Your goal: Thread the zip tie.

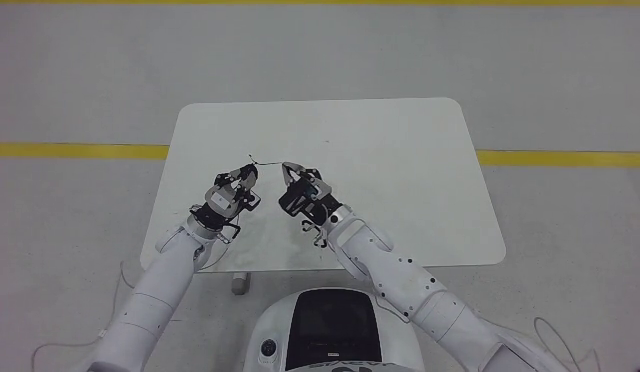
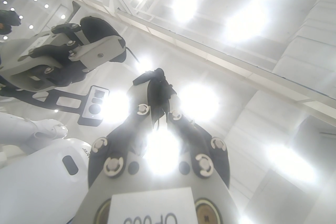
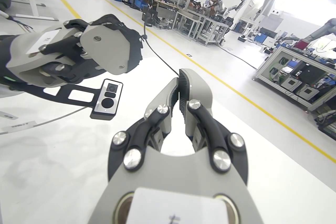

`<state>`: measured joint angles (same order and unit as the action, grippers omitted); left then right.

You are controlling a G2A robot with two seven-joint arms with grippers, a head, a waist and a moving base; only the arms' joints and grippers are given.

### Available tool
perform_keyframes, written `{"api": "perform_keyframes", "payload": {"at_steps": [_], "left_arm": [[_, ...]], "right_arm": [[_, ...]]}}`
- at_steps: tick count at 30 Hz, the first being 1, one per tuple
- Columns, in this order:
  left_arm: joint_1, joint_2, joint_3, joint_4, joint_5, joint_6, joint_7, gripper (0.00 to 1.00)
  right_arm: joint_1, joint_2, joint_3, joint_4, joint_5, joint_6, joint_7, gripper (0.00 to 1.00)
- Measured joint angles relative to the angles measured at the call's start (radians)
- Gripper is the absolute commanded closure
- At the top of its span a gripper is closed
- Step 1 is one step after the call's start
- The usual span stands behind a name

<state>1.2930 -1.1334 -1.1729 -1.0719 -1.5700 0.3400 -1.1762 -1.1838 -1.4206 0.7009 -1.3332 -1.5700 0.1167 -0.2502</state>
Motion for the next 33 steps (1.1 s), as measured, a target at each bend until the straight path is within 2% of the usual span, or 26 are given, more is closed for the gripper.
{"api": "perform_keyframes", "payload": {"at_steps": [33], "left_arm": [[0.0, 0.0, 0.0, 0.0, 0.0, 0.0, 0.0, 1.0]], "right_arm": [[-0.013, 0.007, 0.015, 0.001, 0.0, -0.001, 0.0, 1.0]]}}
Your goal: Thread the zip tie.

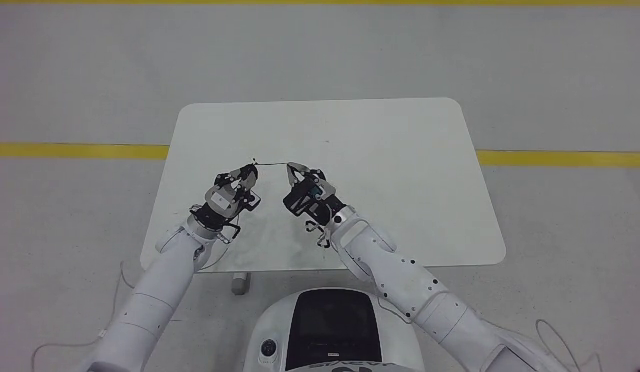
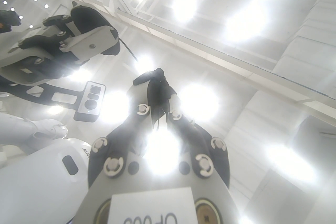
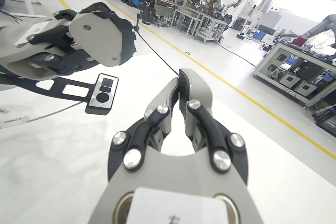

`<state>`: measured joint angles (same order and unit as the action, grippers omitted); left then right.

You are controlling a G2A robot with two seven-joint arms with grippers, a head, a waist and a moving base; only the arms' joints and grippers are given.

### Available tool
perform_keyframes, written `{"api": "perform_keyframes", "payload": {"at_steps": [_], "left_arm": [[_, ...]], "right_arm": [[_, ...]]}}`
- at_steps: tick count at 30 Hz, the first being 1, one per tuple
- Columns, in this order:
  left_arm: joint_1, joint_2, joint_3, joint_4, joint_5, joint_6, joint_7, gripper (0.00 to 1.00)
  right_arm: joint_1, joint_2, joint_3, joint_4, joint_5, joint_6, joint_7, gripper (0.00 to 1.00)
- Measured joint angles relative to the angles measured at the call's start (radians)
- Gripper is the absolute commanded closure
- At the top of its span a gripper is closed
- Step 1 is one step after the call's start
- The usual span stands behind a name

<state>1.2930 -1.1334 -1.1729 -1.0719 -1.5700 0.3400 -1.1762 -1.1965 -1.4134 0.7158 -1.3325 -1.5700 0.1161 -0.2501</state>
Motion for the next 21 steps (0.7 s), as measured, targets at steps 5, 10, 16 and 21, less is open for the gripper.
{"api": "perform_keyframes", "payload": {"at_steps": [5, 10, 16, 21], "left_arm": [[0.0, 0.0, 0.0, 0.0, 0.0, 0.0, 0.0, 1.0], [0.0, 0.0, 0.0, 0.0, 0.0, 0.0, 0.0, 1.0], [0.0, 0.0, 0.0, 0.0, 0.0, 0.0, 0.0, 1.0], [0.0, 0.0, 0.0, 0.0, 0.0, 0.0, 0.0, 1.0]], "right_arm": [[0.0, 0.001, -0.002, -0.001, 0.0, 0.004, 0.002, 1.0], [0.0, 0.002, -0.003, -0.003, 0.0, 0.005, 0.005, 1.0], [-0.001, 0.003, -0.006, -0.003, 0.0, 0.006, 0.008, 1.0], [-0.003, 0.004, -0.007, -0.002, 0.0, 0.007, 0.013, 1.0]]}}
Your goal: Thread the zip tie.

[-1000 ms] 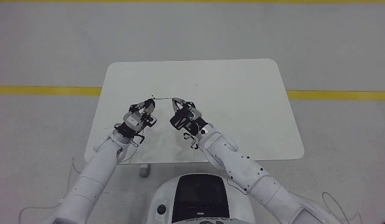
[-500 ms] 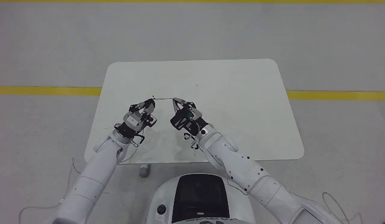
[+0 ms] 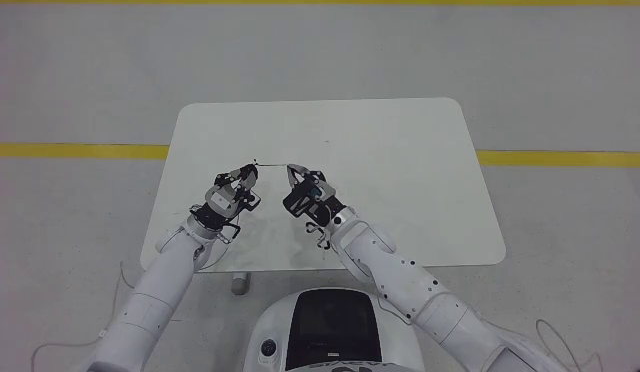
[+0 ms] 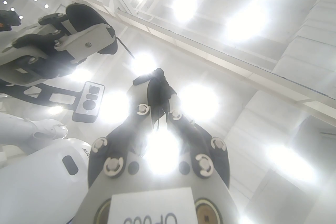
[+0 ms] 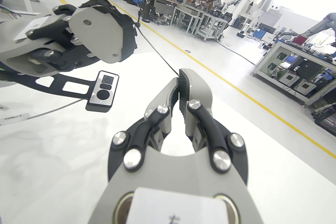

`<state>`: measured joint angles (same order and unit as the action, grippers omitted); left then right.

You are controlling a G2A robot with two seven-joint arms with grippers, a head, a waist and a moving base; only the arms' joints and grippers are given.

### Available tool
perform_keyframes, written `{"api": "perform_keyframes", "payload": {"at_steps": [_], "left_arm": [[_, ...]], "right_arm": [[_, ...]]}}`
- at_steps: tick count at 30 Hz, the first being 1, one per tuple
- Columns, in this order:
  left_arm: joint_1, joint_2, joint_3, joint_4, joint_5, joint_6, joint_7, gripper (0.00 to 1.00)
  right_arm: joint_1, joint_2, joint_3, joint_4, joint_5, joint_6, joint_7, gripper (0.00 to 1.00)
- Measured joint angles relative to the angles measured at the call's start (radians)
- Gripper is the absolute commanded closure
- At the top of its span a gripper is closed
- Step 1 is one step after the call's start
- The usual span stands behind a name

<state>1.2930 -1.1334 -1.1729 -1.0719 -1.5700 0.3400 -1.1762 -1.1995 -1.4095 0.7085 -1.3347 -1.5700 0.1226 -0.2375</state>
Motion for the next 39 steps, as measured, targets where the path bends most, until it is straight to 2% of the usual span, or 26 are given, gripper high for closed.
{"api": "perform_keyframes", "payload": {"at_steps": [39], "left_arm": [[0.0, 0.0, 0.0, 0.0, 0.0, 0.0, 0.0, 1.0]], "right_arm": [[-0.014, 0.013, -0.003, -0.005, 0.0, 0.014, 0.015, 1.0]]}}
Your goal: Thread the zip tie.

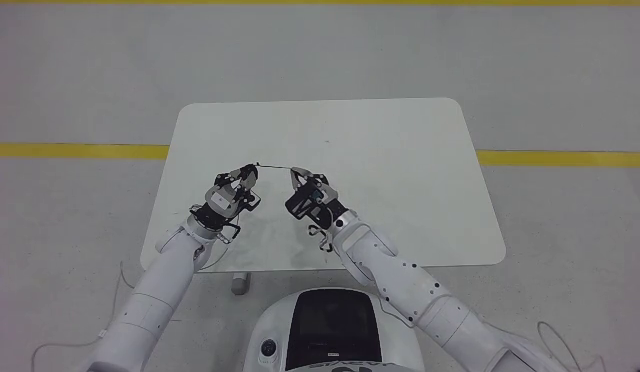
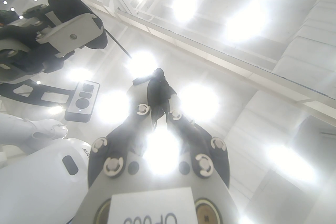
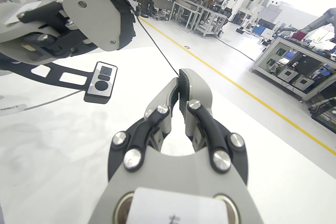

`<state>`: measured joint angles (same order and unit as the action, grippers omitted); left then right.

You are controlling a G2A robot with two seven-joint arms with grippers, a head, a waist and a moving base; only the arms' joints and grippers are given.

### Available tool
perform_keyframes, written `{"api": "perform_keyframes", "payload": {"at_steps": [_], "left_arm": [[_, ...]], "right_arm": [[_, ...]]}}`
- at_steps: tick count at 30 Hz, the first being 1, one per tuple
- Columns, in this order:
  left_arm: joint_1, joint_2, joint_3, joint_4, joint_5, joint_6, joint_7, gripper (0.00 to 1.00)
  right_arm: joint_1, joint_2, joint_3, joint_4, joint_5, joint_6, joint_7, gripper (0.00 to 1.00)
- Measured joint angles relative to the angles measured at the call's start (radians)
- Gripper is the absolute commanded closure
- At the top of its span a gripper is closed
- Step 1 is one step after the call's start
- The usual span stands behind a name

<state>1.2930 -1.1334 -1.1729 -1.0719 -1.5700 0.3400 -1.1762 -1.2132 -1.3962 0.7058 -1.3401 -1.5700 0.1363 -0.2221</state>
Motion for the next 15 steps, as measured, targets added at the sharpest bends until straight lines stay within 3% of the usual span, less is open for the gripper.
{"api": "perform_keyframes", "payload": {"at_steps": [15], "left_arm": [[0.0, 0.0, 0.0, 0.0, 0.0, 0.0, 0.0, 1.0]], "right_arm": [[-0.009, 0.008, -0.002, -0.012, 0.0, 0.013, 0.004, 1.0]]}}
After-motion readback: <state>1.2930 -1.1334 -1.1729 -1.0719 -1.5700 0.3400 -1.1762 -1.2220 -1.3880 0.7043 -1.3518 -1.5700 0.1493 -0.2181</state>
